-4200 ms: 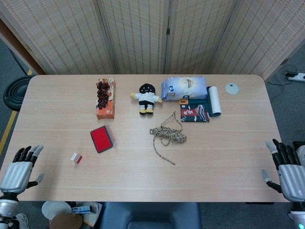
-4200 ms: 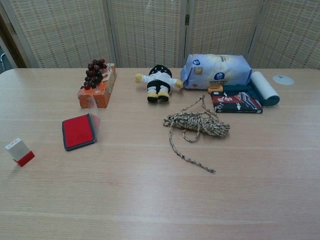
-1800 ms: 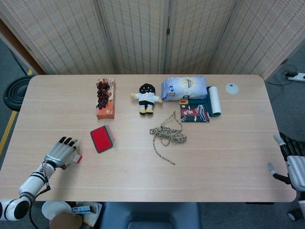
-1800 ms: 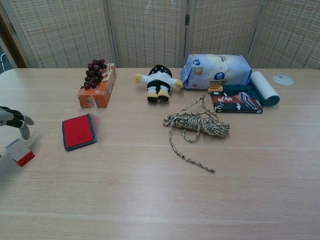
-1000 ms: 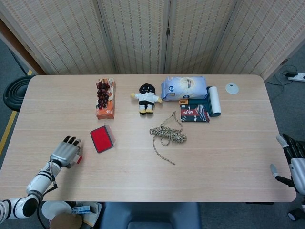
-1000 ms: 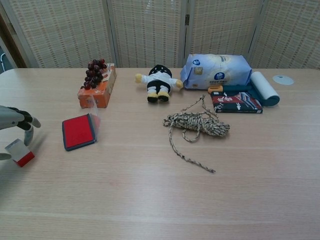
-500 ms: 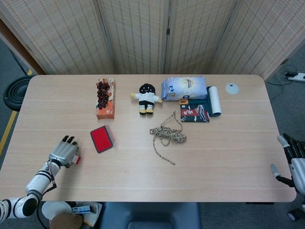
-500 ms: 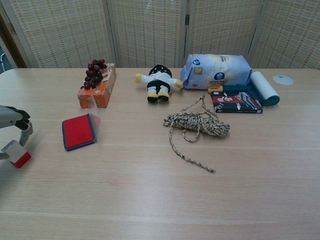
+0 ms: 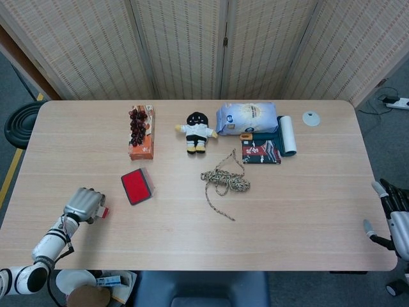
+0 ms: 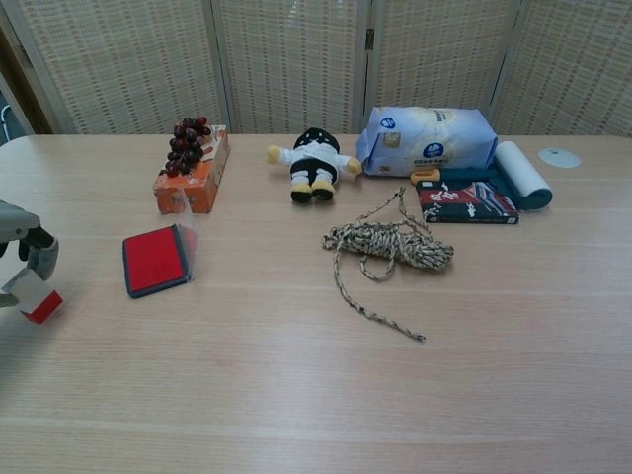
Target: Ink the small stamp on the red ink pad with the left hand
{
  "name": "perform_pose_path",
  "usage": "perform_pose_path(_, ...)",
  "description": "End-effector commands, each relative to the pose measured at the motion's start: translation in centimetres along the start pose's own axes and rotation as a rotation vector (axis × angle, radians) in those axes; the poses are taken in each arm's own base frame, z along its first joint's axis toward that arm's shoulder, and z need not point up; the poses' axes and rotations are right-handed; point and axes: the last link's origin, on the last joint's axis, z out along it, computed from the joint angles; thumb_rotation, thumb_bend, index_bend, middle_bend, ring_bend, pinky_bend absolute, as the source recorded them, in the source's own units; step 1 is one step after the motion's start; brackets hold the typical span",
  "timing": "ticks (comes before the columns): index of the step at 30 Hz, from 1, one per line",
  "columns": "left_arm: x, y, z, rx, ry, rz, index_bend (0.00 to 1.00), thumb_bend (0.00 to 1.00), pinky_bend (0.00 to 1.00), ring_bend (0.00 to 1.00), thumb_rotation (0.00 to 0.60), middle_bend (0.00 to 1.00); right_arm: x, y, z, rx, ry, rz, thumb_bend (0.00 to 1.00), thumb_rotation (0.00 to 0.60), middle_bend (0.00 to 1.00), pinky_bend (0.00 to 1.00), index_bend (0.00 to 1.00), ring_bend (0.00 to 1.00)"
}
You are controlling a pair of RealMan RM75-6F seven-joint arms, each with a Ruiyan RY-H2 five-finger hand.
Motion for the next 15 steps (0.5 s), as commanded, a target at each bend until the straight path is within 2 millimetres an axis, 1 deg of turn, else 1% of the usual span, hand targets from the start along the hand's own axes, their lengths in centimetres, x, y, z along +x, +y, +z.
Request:
perform_pose_path(1,0.5,-0.2,-0.1,0.001,0.01,-0.004,0.64,0.3,0.39,0.33,0.6,0.44,0.0,0.0,0.1,-0.004,-0.002,0.0,0.38,0.6,0.0,0.0,0.02,0.0)
perform_pose_path(5,1.5,-0.5,-0.3,-0.003,0.006,-0.019,0.65,0.3,0.41,0.34,0.6,0.45,-0.1,0.2,0.3,-0.014,-0.005,0.0,0.38,0.6,0.0,0.0,0.02,0.0)
perform_pose_path(8,2.6,-0.6,0.0,-0.001,0.012,-0.013,0.65,0.3,0.41,0.34,0.6,0.45,-0.1,0.4,0.6,-0.021,-0.01,0.002,0.38,0.6,0.0,0.0,0.02,0.0)
perform_pose_path(11,3.8,-0.2,0.6,-0.002,0.023,-0.004,0.65,0.3,0.41,0.34,0.6,0.45,-0.1,0.6,0.9,-0.031,-0.016,0.011,0.38,0.6,0.0,0.0,0.02,0.0)
perform_pose_path(15,5.1,0.8,1.6,-0.017,0.01,0.008,0.65,0.3,0.41,0.34,0.6,0.45,-0.1,0.9,1.2,-0.037,-0.031,0.026,0.38,0.6,0.0,0.0,0.02,0.0)
